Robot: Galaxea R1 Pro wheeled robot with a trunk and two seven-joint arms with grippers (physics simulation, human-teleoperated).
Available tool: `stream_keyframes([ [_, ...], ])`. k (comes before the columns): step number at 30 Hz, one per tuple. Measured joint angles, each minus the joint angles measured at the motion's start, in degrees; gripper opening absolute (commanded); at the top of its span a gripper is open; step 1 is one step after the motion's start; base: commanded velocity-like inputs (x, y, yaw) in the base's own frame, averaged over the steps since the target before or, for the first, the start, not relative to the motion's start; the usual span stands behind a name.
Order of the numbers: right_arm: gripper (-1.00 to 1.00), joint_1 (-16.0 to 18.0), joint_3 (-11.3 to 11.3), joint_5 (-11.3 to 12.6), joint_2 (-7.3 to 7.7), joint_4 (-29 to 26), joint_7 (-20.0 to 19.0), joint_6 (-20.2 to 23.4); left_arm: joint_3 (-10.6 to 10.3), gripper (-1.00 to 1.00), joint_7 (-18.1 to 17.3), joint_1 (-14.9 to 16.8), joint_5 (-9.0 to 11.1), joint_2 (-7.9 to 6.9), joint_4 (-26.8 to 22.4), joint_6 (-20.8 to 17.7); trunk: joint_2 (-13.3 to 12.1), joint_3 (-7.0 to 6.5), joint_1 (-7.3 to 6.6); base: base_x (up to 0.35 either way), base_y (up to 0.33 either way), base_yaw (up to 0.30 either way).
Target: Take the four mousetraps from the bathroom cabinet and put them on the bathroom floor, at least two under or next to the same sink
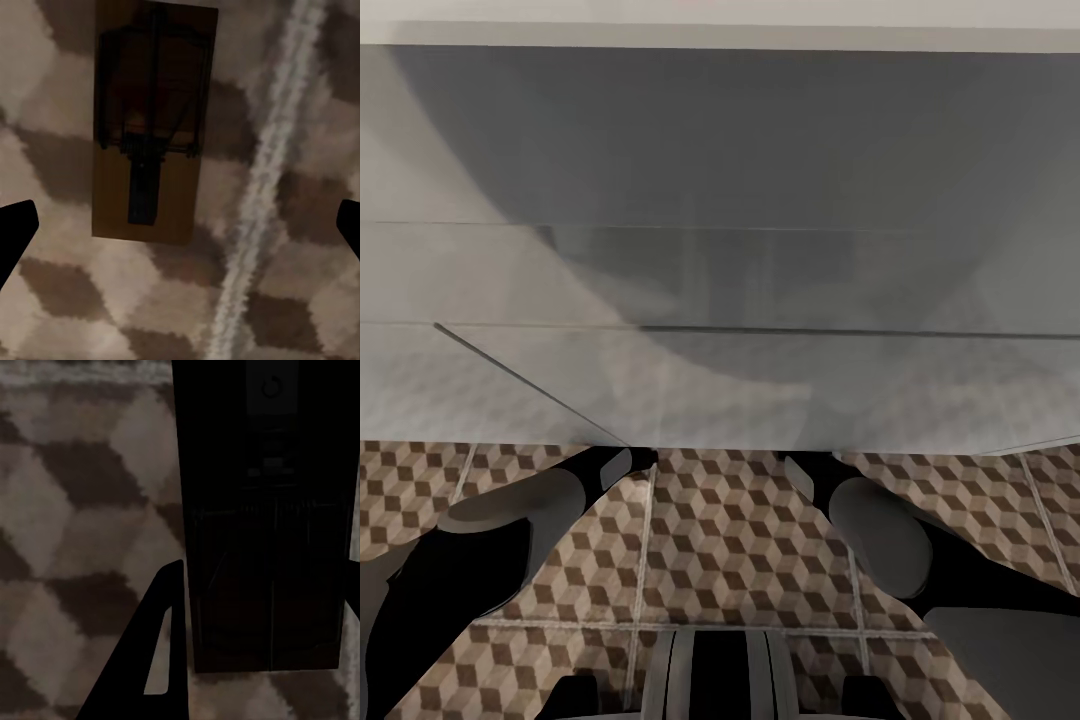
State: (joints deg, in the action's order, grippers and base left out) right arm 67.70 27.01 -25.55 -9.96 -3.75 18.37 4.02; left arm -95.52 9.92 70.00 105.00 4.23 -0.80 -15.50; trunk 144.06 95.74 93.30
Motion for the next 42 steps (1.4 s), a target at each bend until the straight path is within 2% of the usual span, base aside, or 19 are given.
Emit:
stream_keyframes([
  [42,-1.0,0.0,0.0,0.0,0.0,0.0,0.1,0.3,0.0,1.0,0.0,0.0,0.0,0.0,0.0,0.0,0.0,0.0,0.0,0.0,0.0,0.0],
])
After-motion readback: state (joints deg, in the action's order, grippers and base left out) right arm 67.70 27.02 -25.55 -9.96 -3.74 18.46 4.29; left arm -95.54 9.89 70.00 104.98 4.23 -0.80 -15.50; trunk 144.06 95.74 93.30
